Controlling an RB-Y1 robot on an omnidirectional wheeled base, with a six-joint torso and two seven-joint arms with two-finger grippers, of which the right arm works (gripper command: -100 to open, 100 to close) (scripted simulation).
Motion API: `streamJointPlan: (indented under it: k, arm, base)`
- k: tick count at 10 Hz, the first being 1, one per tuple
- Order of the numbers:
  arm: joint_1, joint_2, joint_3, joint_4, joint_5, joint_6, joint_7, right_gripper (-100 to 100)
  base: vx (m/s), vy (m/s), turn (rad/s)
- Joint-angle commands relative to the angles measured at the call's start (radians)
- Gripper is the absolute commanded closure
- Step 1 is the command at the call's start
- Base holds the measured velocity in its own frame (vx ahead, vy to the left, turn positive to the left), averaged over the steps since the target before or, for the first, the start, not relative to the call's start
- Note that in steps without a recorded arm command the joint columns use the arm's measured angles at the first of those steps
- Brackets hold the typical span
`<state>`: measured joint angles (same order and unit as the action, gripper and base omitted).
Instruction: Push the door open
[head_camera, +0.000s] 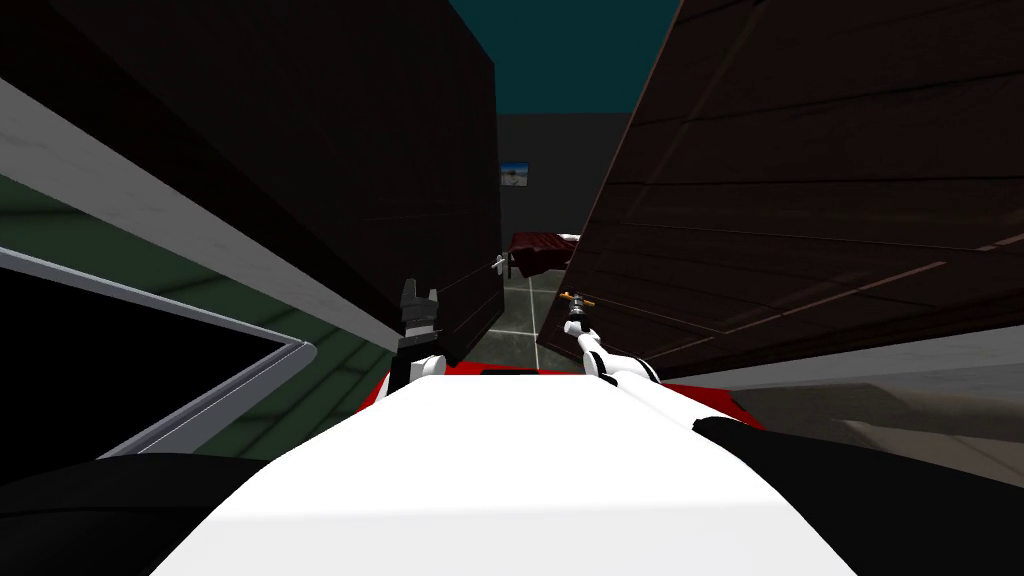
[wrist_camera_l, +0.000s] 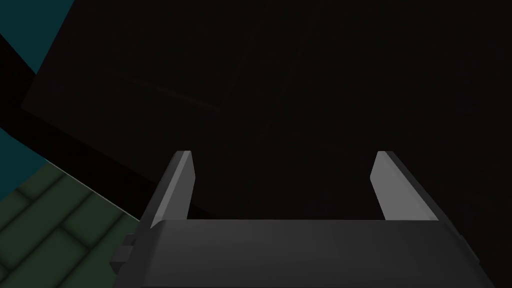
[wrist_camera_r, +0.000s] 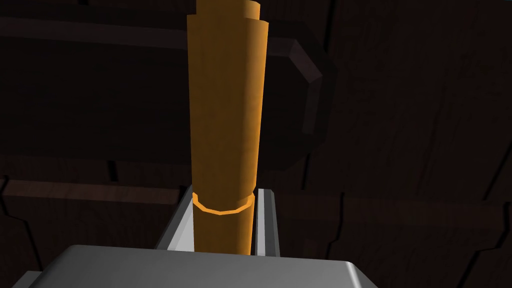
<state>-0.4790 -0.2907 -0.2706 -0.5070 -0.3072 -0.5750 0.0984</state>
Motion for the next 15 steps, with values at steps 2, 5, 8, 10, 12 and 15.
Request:
streamJointPlan:
  k: [2, 5, 8, 10, 12, 15]
  arm:
    - [-0.001, -0.002, -0.035, -0.016, -0.01, 0.0, 0.033, 100]
    - [-0.019, 0.015, -0.079, 0.001, -0.022, -0.006, 0.082, 100]
    - [-0.036, 0.031, -0.121, 0.017, -0.033, -0.011, 0.129, 100]
    - [-0.046, 0.042, -0.147, 0.027, -0.04, -0.014, 0.158, 100]
    - [-0.056, 0.051, -0.172, 0.037, -0.047, -0.018, 0.186, 100]
    - [-0.065, 0.06, -0.194, 0.046, -0.053, -0.021, 0.211, 100]
  base:
    - [0.086, -0.001, -0.019]
    - [0.071, 0.002, -0.03]
    - [0.092, -0.005, -0.036]
    - [0.109, -0.001, -0.041]
    - [0.109, 0.0, -0.037]
    - [0.051, -0.006, -0.014]
